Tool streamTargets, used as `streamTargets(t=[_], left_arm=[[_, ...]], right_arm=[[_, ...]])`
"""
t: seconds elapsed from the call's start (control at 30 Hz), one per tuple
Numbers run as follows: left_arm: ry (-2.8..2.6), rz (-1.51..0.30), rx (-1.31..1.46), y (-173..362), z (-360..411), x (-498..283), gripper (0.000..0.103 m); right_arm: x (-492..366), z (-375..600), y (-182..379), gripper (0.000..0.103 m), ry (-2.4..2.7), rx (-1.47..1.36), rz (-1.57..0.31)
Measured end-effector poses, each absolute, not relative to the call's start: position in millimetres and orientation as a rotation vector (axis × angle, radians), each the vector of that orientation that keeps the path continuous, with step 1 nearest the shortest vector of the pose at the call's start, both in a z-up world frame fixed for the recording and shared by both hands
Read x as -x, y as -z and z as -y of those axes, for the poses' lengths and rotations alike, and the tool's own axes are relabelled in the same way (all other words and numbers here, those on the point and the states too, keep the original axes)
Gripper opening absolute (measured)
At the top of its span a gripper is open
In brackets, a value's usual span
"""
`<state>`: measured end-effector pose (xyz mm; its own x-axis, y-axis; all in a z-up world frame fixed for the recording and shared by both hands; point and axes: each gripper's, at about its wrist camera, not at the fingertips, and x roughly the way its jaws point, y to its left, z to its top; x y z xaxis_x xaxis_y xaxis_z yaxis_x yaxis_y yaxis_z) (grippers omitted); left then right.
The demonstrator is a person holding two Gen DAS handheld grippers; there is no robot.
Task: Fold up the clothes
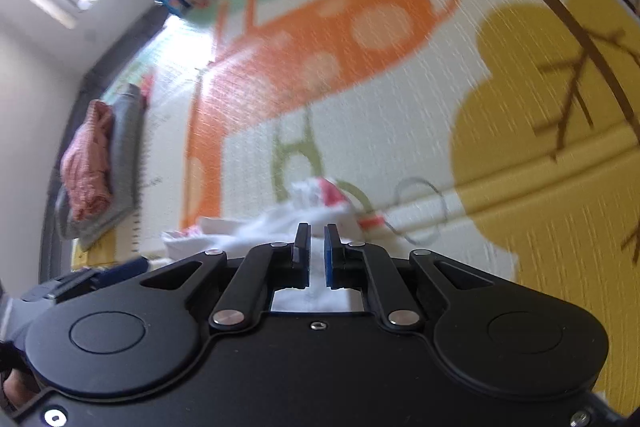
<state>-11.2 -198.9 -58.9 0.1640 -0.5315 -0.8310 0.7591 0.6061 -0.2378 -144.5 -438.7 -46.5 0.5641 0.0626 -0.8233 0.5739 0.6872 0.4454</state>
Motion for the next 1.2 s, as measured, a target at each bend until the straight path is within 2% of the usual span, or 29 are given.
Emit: streamTargets(t=[0.3, 0.5, 0.8, 1.2], left_arm=[[0.999, -1.125, -0.229, 75, 201, 26, 0.066], [0.952, -1.236, -0.194, 99, 196, 20, 0.064], [0.951, -1.264, -0.15, 103, 190, 13, 0.063], [0.953, -1.206, -0.174, 85, 188, 21, 0.064]], right_arm=[[118, 418, 68, 0.003, 0.28, -0.781, -1.013], [113, 419, 91, 0.001, 0.319, -0.775, -1.066], [109, 425, 112, 0.0, 0.344, -0.777, -1.102], [114, 416, 85, 0.0, 0.299, -0.722, -1.035]])
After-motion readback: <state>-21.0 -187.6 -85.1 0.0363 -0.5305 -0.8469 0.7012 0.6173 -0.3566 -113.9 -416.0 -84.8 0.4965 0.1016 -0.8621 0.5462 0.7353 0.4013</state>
